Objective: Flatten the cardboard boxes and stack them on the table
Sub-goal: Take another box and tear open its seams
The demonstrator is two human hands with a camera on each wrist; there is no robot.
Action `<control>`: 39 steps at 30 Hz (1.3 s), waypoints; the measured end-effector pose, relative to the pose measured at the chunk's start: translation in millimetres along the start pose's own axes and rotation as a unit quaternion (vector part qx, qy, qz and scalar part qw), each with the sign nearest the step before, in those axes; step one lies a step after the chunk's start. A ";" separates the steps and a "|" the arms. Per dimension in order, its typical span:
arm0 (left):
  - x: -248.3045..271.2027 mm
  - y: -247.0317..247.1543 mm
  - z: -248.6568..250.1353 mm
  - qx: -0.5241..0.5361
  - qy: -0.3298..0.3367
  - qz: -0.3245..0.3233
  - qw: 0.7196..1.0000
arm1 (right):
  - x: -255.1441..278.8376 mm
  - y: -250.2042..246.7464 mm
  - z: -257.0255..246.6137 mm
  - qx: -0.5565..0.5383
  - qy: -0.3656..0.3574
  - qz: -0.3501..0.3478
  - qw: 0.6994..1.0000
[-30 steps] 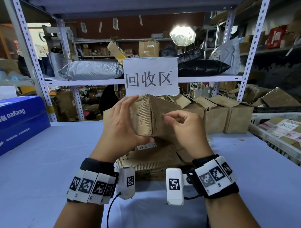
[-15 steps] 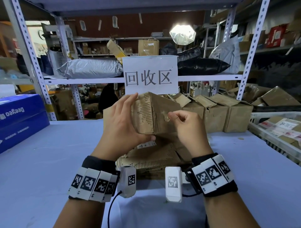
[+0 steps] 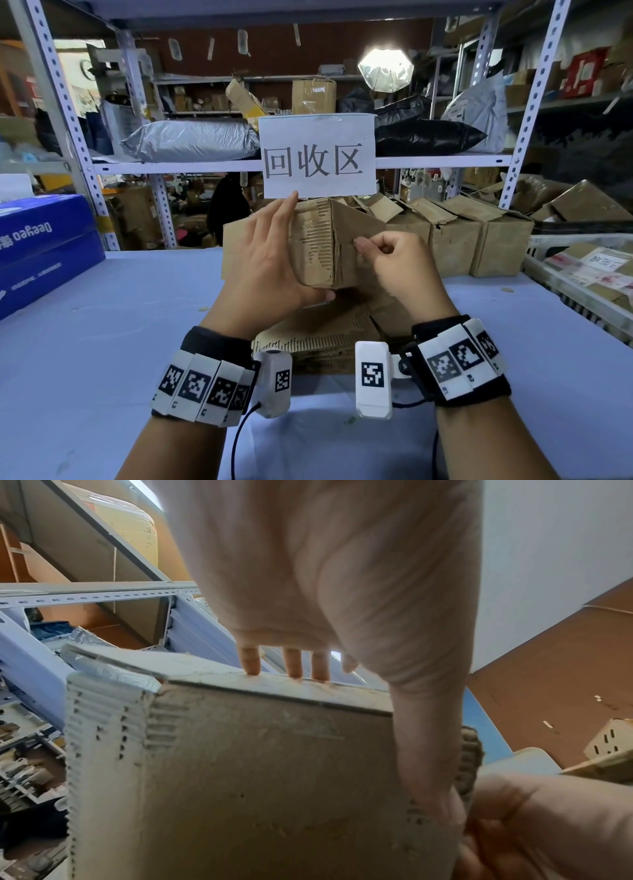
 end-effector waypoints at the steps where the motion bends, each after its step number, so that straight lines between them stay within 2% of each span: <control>1: -0.1 -0.4 0.0 0.003 -0.001 0.002 1.000 | -0.6 -0.2 0.9 -0.023 0.010 -0.010 1.000; 4: 0.3 -0.6 -0.2 0.008 -0.008 0.007 1.000 | 1.4 0.3 2.1 -0.081 0.031 -0.037 0.996; 10: 3.8 7.5 1.1 -0.010 -0.030 -0.007 0.999 | 4.5 -7.2 0.6 -0.106 -0.020 -0.023 0.994; 14: 2.6 10.0 3.1 0.009 -0.015 0.002 1.000 | 7.8 -4.0 -2.9 -0.185 0.003 -0.042 0.982; 18: 2.2 8.7 2.1 0.027 -0.023 0.003 0.999 | 7.4 -7.3 -3.4 -0.170 0.015 -0.056 0.984; 20: 2.9 7.2 1.0 0.042 -0.033 0.008 0.999 | 6.8 -10.8 -2.4 -0.166 0.017 -0.029 0.986; 23: 3.8 4.5 2.2 0.057 -0.043 0.008 0.997 | 5.1 -13.5 -1.7 -0.046 -0.024 0.037 0.998; 25: 4.8 4.3 3.9 0.056 -0.031 0.006 0.998 | 5.9 -12.8 -2.2 0.035 -0.045 0.057 0.997; 27: 6.1 5.3 5.2 0.053 -0.024 0.002 0.998 | 6.9 -11.6 -2.0 0.064 -0.052 0.060 0.995; 35: 6.7 4.3 2.0 0.059 -0.016 -0.003 0.998 | 6.3 -8.3 -1.7 0.046 -0.101 -0.003 0.994; 39: 7.0 3.7 -1.4 0.070 -0.027 0.001 0.997 | 7.9 -14.1 -2.5 -0.004 -0.127 -0.061 0.990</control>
Point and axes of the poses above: each hand's wrist, its own x-axis away from the middle knuckle, its own y-axis out of the palm, z = x × y, the point moved 1 cm from there along -x, towards the middle knuckle
